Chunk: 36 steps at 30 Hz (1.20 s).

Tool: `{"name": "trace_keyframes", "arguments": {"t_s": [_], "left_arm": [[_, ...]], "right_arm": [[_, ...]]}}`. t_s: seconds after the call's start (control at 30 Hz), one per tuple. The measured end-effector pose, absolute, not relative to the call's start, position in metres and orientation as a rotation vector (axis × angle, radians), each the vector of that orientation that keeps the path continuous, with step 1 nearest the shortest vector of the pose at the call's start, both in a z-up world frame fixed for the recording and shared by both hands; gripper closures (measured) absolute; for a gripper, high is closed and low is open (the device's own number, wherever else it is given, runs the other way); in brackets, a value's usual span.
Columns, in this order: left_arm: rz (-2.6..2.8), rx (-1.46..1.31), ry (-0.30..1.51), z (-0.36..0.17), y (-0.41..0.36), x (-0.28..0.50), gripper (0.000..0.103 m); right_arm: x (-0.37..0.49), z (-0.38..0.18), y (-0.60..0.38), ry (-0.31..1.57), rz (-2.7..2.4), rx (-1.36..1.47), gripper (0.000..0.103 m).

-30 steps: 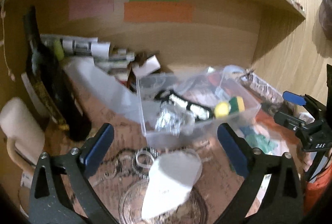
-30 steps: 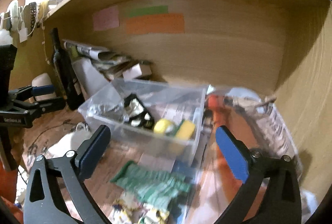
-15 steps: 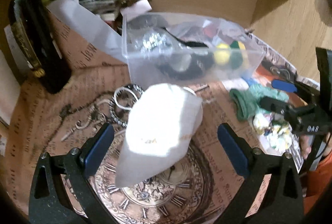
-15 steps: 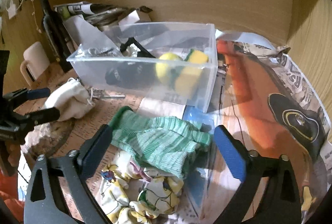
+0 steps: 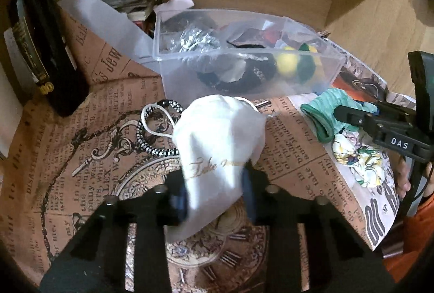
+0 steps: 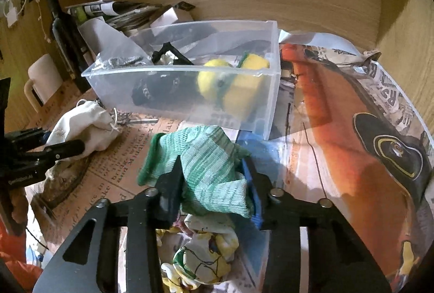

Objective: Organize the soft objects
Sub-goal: 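Carry the white bag with the left tool while the right tool carries the green cloth into the box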

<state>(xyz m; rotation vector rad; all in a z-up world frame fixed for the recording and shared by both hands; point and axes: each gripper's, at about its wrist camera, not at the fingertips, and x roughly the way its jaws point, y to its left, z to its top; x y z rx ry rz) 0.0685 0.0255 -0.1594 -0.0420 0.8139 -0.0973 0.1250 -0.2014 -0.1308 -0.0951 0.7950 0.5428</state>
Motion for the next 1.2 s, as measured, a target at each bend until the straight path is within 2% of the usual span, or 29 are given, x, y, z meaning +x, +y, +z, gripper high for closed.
{"name": "trace_keyframes", "arguments": {"t_s": [0.07, 0.23, 0.83, 1.2], "left_arm": [[-0.099, -0.043, 0.803, -0.155, 0.026, 0.066, 0.081], [-0.099, -0.049, 0.753, -0.138, 0.028, 0.058, 0.086], [-0.103, -0.076, 0.514, -0.050, 0.040, 0.072, 0.086], [-0.088, -0.081, 0.497, -0.035, 0.041, 0.116, 0.086]], "right_arm": [[0.123, -0.127, -0.201, 0.778, 0.539, -0.099, 0.071], [0.117, -0.109, -0.203, 0.717, 0.543, -0.089, 0.072], [0.112, -0.034, -0.205, 0.475, 0.562, -0.031, 0.072], [0.144, -0.024, -0.186, 0.445, 0.563, -0.044, 0.072]]}}
